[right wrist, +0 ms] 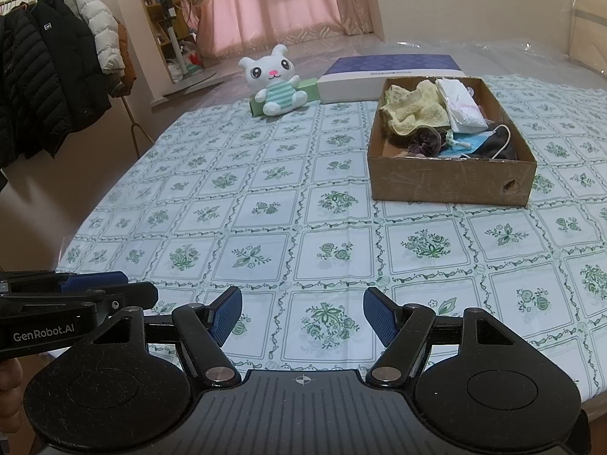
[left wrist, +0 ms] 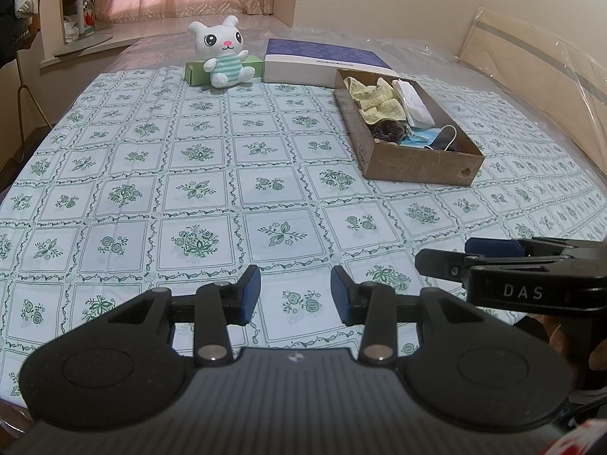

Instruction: Organize soft objects

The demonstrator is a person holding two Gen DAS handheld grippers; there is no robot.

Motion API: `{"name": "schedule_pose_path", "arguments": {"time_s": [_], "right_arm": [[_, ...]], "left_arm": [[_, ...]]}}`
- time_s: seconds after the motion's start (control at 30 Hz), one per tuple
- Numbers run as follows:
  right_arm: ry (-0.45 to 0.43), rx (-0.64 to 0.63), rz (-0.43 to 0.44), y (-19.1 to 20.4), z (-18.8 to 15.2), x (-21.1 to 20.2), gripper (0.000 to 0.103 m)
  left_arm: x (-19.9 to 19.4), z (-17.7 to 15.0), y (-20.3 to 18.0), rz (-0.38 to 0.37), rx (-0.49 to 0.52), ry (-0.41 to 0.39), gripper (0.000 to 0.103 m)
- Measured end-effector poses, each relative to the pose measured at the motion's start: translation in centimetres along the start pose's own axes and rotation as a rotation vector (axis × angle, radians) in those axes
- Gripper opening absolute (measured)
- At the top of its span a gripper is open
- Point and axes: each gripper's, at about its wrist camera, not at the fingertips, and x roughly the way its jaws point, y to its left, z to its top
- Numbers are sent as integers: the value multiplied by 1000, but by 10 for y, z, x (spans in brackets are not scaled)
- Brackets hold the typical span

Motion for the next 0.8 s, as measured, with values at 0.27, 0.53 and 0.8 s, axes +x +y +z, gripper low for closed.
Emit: {"name": "schedule_pose_path", "arguments": {"time_s": [0.27, 0.53, 0.8], "right_arm": [[1, 2, -2, -1, 0, 0, 71], [1, 2, -3, -1, -1, 1, 71], [5, 4, -5, -3, -2, 4, 71]], "left_arm": [[1, 0, 1, 0, 0, 0, 38], [2, 0, 1, 1, -1, 1, 38], [6, -1, 3, 12, -5, 0, 38]]}}
